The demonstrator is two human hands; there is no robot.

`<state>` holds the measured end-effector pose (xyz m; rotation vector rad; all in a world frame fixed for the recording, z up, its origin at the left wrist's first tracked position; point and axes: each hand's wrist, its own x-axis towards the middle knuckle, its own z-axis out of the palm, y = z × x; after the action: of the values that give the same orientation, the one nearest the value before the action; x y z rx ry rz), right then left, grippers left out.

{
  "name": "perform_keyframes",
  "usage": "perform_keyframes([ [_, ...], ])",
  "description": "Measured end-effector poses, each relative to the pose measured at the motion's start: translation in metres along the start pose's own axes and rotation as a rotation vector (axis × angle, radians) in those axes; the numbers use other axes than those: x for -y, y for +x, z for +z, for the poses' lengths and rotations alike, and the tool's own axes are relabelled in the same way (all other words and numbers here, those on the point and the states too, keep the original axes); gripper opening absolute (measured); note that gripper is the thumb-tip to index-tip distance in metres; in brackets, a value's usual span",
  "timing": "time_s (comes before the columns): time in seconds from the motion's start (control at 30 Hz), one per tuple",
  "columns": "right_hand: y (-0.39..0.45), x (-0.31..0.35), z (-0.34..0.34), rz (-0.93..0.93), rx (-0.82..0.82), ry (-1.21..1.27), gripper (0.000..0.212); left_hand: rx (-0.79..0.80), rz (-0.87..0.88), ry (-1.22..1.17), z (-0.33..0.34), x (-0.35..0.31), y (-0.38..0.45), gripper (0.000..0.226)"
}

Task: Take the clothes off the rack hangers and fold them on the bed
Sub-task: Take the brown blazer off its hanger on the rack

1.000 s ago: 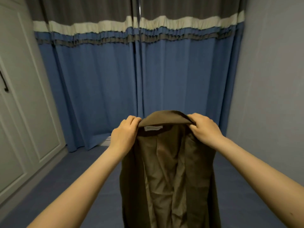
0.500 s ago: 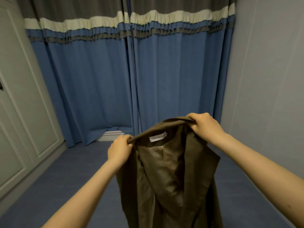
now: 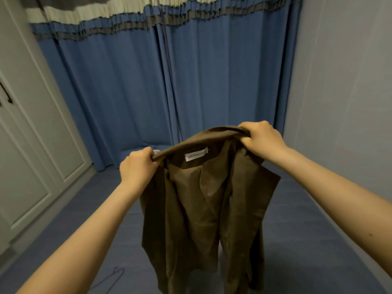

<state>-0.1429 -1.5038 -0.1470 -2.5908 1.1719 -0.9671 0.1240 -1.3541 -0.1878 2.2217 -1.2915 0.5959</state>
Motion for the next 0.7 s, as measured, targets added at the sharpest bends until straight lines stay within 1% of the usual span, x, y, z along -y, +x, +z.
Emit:
perform_keyframes([
  [0.13,-0.031,0.014,-0.023,0.002,-0.018,0.013,0.023,-0.005,-0.017,-0.040,-0.037,-0.003,-0.025,0.033],
  [0.23,-0.055,0.028,-0.041,-0.008,-0.046,0.002,0.024,-0.029,0.017,-0.044,-0.070,-0.001,-0.042,0.032],
  [0.4,-0.098,0.054,-0.071,-0.009,-0.053,-0.002,0.018,-0.076,0.076,-0.097,-0.124,0.003,-0.082,0.031],
  [0.53,-0.140,0.072,-0.086,-0.028,-0.014,-0.037,0.014,-0.027,0.072,-0.138,-0.153,0.007,-0.125,0.029],
  [0.7,-0.181,0.076,-0.099,0.016,0.038,-0.072,0.009,0.030,0.061,-0.183,-0.163,-0.001,-0.162,0.023],
])
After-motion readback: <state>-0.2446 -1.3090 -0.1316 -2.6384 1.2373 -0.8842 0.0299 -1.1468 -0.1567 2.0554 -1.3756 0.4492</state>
